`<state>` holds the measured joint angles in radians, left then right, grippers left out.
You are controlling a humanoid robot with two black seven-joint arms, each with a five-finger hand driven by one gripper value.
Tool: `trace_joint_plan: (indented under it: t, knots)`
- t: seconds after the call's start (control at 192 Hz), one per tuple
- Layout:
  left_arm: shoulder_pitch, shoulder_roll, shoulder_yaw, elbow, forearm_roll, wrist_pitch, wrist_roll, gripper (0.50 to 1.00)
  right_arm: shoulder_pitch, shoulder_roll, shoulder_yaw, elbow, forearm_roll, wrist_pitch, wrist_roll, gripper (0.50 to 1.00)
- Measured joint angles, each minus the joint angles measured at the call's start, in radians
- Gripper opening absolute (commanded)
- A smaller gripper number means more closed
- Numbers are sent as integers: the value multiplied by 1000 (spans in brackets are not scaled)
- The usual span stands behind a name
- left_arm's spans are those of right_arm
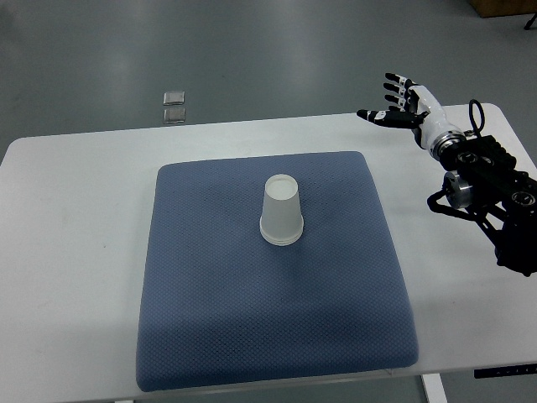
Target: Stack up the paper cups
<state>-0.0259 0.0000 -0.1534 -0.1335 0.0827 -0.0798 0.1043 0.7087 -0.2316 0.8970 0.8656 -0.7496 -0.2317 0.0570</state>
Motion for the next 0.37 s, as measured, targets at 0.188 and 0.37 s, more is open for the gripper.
trace_joint_plan:
  t: [0.188,0.37]
  knots:
    - [0,0,0,0,0,0,0,1000,-52,75,73,8,0,-29,7,915]
    - [0,0,0,0,0,0,0,1000,-77,108,75,12,-4,-44,7,913]
